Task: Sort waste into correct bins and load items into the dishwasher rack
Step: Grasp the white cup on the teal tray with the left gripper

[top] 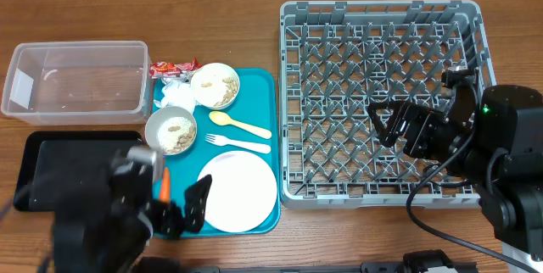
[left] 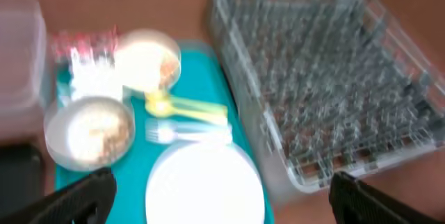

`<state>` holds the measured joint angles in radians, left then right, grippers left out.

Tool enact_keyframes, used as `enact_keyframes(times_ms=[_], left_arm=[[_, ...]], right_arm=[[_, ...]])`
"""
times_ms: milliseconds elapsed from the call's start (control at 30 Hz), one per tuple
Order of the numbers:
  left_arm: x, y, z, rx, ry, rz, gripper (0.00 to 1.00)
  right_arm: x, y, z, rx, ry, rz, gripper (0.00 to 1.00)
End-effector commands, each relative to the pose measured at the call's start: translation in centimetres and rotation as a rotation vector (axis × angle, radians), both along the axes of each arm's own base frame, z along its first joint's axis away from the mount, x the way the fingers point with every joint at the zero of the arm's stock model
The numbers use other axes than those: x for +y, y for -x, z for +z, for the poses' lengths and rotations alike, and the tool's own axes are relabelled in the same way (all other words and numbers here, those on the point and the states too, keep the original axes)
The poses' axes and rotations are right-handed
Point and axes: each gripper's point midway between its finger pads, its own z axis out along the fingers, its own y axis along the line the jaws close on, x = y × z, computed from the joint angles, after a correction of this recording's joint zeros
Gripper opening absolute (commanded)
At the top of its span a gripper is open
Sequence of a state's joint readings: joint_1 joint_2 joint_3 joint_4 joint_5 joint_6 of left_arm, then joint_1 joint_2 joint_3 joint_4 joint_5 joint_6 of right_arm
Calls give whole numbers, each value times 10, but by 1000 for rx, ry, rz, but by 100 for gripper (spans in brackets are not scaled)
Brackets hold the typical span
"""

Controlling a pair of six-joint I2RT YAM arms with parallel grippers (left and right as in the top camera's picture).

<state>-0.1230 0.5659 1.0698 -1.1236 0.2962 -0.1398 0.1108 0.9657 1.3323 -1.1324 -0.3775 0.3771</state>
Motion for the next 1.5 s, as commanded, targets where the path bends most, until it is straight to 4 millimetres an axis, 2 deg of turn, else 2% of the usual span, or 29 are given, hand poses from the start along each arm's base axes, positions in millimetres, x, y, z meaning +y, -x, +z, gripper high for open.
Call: enact_keyframes(times_ms=[0, 167, 300, 400, 567, 800, 933, 1167, 1233, 1367, 1467], left_arm=[[-3, -16, -19, 253, -30, -6, 100], [-14, -30, -52, 503, 12, -5, 100], [-5, -34, -86, 707, -32, 75, 100], [6, -34, -109, 835, -93, 147, 94], [6, -36, -142, 913, -122, 148, 74], [6, -17, -192, 978, -197, 200, 75], [0, -11, -217, 984, -198, 203, 67], [2, -24, -235, 921, -181, 273, 33], [3, -22, -238, 925, -183, 275, 4], [-3, -24, -229, 922, -155, 260, 4], [-9, -34, -198, 886, -117, 244, 4]], right_arm=[[-3, 0, 9, -19, -5, -20, 100], [-3, 1, 7, -11, -4, -20, 100], [-3, 4, 3, 11, -1, -20, 100], [-3, 6, 0, 29, 1, -20, 100], [-4, 7, -1, 35, 2, -20, 100], [-7, 8, -5, 50, 16, -34, 100], [-7, 9, -7, 62, 18, -34, 100], [-6, 6, -15, 100, 22, -33, 100], [-6, 5, -18, 112, 24, -33, 100], [-9, 4, -24, 140, 39, -44, 100], [-10, 4, -27, 143, 59, -36, 100]])
